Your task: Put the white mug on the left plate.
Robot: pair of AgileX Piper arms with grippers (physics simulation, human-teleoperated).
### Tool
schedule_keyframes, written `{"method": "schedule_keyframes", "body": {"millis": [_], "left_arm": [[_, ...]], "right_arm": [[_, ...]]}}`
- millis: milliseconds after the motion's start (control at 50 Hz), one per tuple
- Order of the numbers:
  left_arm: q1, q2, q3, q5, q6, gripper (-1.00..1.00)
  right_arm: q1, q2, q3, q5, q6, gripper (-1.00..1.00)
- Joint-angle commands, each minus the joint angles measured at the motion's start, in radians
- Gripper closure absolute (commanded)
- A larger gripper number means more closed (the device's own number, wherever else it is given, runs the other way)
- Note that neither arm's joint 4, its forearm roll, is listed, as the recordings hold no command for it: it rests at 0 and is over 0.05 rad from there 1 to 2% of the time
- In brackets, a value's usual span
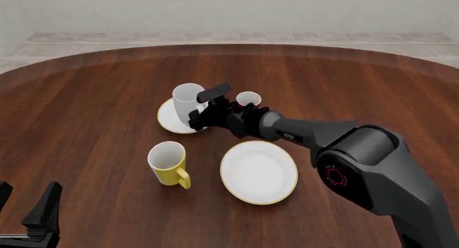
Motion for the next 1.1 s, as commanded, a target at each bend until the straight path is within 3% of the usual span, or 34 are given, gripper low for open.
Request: {"method": "schedule_keyframes", "body": {"millis": [20, 340, 1100], "left_arm": [[0.0, 0.0, 0.0, 0.0, 0.0, -1.0], [0.0, 0.0, 0.0, 0.0, 0.0, -1.0], [0.0, 0.0, 0.0, 0.0, 0.0, -1.0]], "right_arm": [[-0.001, -0.016, 0.012, -0.001, 0.002, -1.0], [0.015, -0.084, 0.085, -0.019, 0.011, -1.0], [0.042, -0.702, 0.687, -0.168, -0.016, -1.0]]}}
